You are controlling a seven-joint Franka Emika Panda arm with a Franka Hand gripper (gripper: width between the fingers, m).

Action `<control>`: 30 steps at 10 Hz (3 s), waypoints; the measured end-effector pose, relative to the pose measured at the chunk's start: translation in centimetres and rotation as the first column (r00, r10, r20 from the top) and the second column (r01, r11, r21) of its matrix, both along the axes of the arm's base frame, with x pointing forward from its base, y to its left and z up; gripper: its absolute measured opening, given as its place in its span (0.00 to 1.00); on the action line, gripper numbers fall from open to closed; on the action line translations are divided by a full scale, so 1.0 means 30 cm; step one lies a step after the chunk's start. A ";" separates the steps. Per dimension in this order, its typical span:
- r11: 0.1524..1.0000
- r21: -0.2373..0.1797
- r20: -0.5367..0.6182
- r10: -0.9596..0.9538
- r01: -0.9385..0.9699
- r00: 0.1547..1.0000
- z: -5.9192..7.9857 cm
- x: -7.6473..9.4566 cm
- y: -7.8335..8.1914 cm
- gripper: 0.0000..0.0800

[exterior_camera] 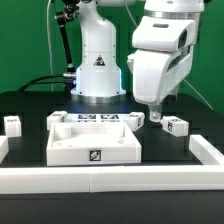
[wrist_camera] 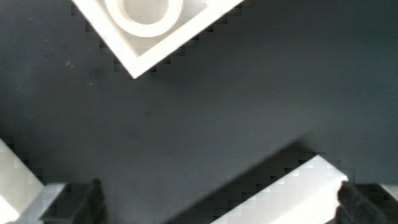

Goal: Assemble square table

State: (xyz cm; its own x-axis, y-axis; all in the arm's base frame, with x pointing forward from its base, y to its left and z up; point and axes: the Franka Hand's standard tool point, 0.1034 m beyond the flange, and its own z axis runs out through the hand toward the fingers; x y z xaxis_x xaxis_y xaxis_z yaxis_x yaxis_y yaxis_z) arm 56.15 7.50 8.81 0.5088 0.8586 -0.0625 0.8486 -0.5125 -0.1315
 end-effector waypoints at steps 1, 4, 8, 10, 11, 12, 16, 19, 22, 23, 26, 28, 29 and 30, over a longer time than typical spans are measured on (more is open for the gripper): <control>1.000 0.003 -0.002 0.012 -0.012 1.000 0.001 0.005 0.000 0.81; 1.000 0.001 -0.002 0.013 -0.013 1.000 0.001 0.005 -0.001 0.81; 0.974 0.026 0.072 0.224 -0.226 0.972 -0.029 -0.044 -0.081 0.81; 0.959 0.035 0.068 0.279 -0.282 0.958 -0.043 -0.067 -0.128 0.81; 0.932 0.034 0.071 0.357 -0.360 0.932 -0.044 -0.064 -0.132 0.81; 0.915 0.036 0.072 0.398 -0.401 0.915 -0.045 -0.065 -0.134 0.81; 0.722 0.058 0.102 0.682 -0.689 0.724 -0.068 -0.120 -0.218 0.81; 0.749 0.083 0.073 0.653 -0.658 0.753 -0.118 -0.229 -0.273 0.81; 0.750 0.080 0.077 0.652 -0.656 0.754 -0.119 -0.225 -0.277 0.81; 0.750 0.080 0.076 0.652 -0.656 0.755 -0.120 -0.226 -0.277 0.81; 0.763 0.090 0.066 0.637 -0.640 0.768 -0.134 -0.341 -0.335 0.81; 0.774 0.106 0.048 0.623 -0.624 0.781 -0.155 -0.404 -0.360 0.81; 0.780 0.108 0.043 0.615 -0.616 0.787 -0.159 -0.412 -0.361 0.81; 0.780 0.109 0.043 0.615 -0.616 0.787 -0.159 -0.411 -0.361 0.81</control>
Offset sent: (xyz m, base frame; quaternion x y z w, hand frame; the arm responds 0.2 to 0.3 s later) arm 0.0000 0.0000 0.0000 0.0000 0.0000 0.0000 1.0000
